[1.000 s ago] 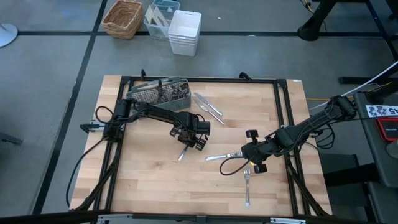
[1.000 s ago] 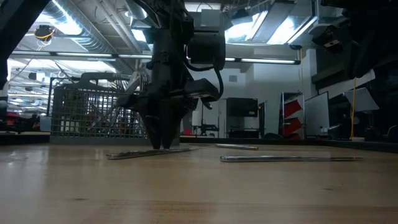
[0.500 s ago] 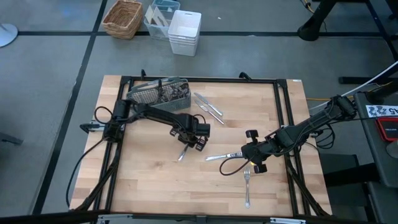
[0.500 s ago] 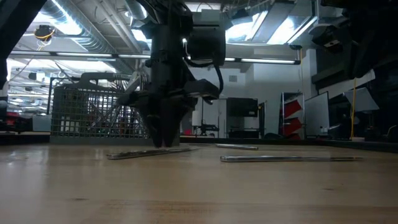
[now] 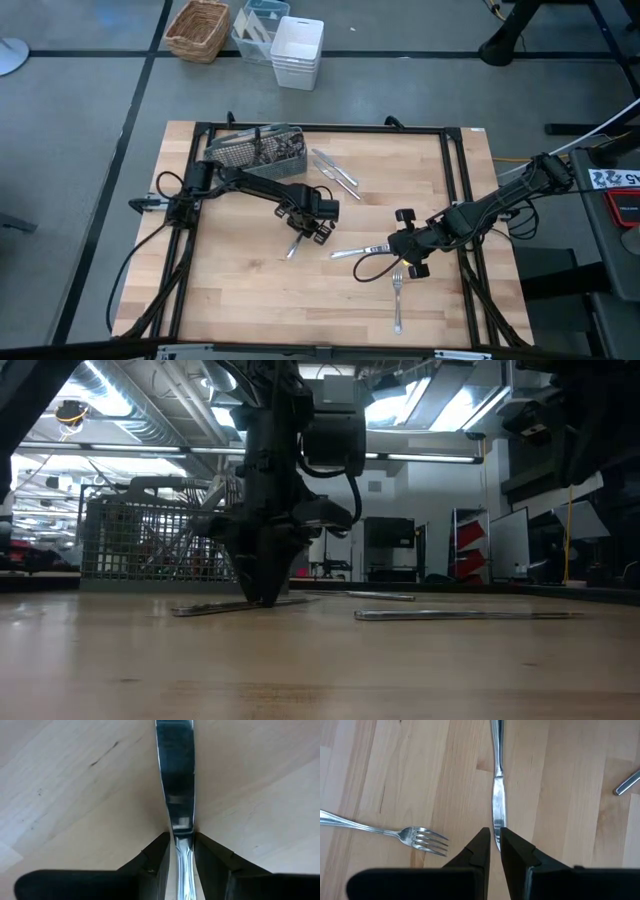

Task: Sort silverware
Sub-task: Put the silver table knife into the silverware rack

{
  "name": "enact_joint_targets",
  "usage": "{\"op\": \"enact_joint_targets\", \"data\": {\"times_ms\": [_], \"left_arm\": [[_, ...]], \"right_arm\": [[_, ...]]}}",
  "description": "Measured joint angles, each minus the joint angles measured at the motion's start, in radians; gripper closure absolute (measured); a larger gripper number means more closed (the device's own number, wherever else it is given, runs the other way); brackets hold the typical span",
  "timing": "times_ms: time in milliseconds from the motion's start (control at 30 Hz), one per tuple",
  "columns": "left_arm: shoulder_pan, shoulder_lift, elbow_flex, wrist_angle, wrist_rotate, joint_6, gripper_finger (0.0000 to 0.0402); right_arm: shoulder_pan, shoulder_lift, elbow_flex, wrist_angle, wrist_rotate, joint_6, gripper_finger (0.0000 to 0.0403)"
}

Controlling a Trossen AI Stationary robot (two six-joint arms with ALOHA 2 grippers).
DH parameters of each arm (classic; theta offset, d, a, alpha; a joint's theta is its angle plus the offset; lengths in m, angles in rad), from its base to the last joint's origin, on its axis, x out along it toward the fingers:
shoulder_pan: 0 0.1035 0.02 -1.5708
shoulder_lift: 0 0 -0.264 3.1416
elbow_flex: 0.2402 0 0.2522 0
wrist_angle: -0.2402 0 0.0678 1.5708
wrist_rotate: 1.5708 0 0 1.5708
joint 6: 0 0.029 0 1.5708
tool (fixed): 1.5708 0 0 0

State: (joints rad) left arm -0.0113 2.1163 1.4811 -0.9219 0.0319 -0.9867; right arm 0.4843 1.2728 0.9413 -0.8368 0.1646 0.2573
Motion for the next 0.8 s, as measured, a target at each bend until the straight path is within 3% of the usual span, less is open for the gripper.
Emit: {"op": "enact_joint_targets", "data": {"times_ms": [167, 433, 800], "left_arm": [[0.000, 0.006, 0.000, -0.004, -0.007, -0.036, 0.0323], [-0.002, 0.008, -0.002, -0.004, -0.016, -0.044, 0.0377], [-0.002, -0.015, -0.005, 0.001, -0.019, -0.019, 0.0368]], "right_arm": [[0.000, 0.000, 0.000, 0.000, 0.000, 0.000, 0.0356], [0.000, 0.000, 0.000, 0.000, 0.000, 0.000, 0.0356], [0.000, 0.000, 0.000, -0.002, 0.000, 0.000, 0.0356]]}}
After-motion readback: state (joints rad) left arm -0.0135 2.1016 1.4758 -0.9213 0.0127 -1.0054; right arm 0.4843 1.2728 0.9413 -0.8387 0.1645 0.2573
